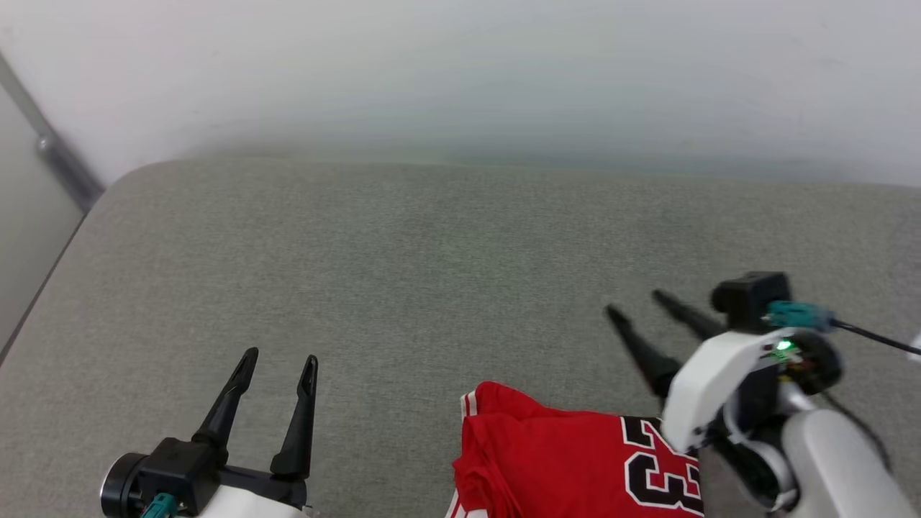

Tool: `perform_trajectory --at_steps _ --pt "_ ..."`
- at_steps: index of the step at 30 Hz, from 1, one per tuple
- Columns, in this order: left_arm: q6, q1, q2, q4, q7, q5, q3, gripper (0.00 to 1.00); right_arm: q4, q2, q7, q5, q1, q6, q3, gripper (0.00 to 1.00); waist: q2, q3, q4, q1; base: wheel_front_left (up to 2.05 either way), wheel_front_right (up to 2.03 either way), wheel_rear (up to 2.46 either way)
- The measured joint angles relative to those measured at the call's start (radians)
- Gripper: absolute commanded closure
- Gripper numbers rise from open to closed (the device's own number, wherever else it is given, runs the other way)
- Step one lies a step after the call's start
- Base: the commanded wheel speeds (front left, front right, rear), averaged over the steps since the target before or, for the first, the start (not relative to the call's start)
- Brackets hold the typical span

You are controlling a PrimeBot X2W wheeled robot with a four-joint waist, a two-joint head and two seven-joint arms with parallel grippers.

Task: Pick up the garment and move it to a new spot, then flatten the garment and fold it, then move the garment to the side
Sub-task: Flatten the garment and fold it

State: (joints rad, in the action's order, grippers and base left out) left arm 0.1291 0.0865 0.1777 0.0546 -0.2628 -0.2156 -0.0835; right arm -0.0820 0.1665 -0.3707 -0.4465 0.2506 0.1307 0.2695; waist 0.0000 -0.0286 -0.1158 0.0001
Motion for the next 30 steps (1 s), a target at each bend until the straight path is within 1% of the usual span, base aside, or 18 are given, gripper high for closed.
perform_trajectory --at_steps 6,8,11,14,18,20,22,30 --pt "0.0 -0.007 -0.008 0.002 0.0 0.0 0.002 0.0 0.026 0.11 0.202 0.209 0.0 0.0 -0.1 0.0 0.0 -0.006 0.033 -0.0001 0.0 0.0 0.0" --pt "0.0 -0.008 -0.011 0.003 0.0 0.0 0.003 0.0 0.034 0.121 0.262 0.256 -0.009 0.0 -0.151 0.0 0.0 -0.009 0.042 -0.0001 0.0 0.0 0.0" --pt "0.0 -0.01 -0.018 0.005 0.0 0.0 0.003 0.0 0.06 0.095 0.356 0.286 -0.056 0.0 -0.244 0.0 0.0 -0.011 0.051 -0.0001 0.0 0.0 0.0" --pt "0.0 -0.01 -0.022 0.011 0.0 -0.002 0.007 0.0 0.094 0.059 0.428 0.311 -0.124 0.0 -0.301 0.0 0.0 -0.017 0.059 0.0 0.0 0.0 0.0" --pt "0.0 -0.009 -0.032 0.027 0.0 -0.031 0.007 0.0 0.155 0.008 0.504 0.325 -0.212 0.0 -0.358 0.0 0.0 -0.024 0.064 -0.0001 0.0 0.0 0.0" --pt "0.0 -0.009 -0.03 0.036 0.0 -0.037 0.006 0.0 0.181 -0.018 0.533 0.332 -0.249 0.0 -0.367 0.0 0.0 -0.027 0.066 0.0 0.0 0.0 0.0" --pt "0.0 -0.009 -0.031 0.041 0.0 -0.041 0.01 0.0 0.19 -0.029 0.548 0.348 -0.282 0.0 -0.36 0.0 0.0 -0.028 0.067 -0.0001 0.0 0.0 0.0" --pt "0.0 0.002 -0.032 0.032 0.0 -0.052 0.0 0.0 0.193 -0.069 0.56 0.361 -0.328 0.0 -0.353 0.0 0.0 -0.029 0.063 -0.0001 0.0 0.0 0.0"
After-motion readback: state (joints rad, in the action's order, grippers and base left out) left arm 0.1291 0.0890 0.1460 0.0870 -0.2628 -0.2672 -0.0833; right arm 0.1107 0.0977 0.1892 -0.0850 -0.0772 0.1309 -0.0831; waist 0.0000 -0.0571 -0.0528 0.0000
